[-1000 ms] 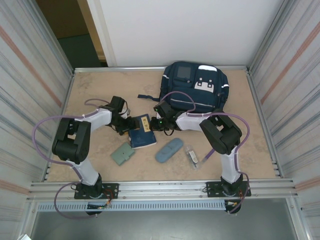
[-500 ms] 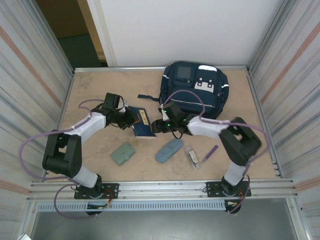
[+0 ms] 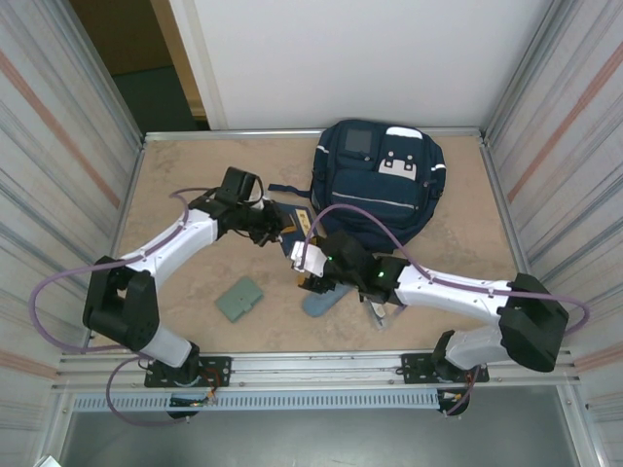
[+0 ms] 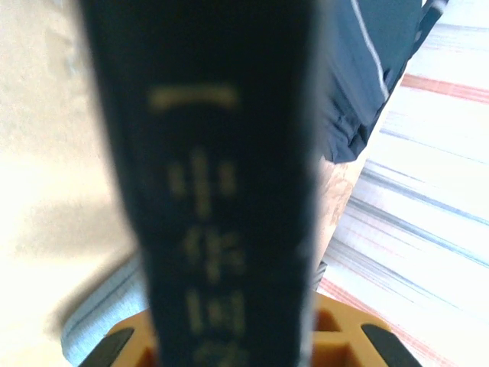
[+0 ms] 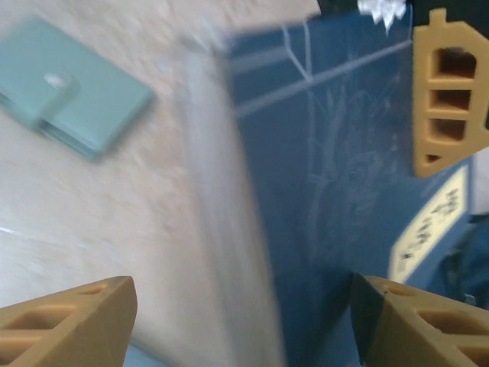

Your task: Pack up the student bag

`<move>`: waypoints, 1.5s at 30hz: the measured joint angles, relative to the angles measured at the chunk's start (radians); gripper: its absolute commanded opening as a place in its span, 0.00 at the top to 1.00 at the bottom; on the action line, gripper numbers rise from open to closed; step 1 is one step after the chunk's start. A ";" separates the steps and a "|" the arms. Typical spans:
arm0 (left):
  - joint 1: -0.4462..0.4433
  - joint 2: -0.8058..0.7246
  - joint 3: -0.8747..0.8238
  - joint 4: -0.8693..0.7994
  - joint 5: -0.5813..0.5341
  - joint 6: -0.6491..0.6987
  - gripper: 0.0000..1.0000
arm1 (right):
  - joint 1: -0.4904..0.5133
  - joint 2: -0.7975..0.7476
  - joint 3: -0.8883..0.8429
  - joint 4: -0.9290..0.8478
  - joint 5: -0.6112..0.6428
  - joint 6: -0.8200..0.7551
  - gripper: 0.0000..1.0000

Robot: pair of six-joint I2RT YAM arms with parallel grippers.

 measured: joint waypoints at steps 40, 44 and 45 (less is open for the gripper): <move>-0.235 0.658 0.500 0.367 -0.175 2.166 0.36 | -0.772 -0.585 0.105 -0.444 -0.061 0.194 1.00; -0.255 0.665 0.507 0.301 -0.135 2.266 0.36 | -0.783 -0.551 0.124 -0.504 -0.114 0.194 1.00; -0.259 0.665 0.507 0.284 -0.118 2.281 0.36 | -0.785 -0.541 0.132 -0.521 -0.124 0.194 1.00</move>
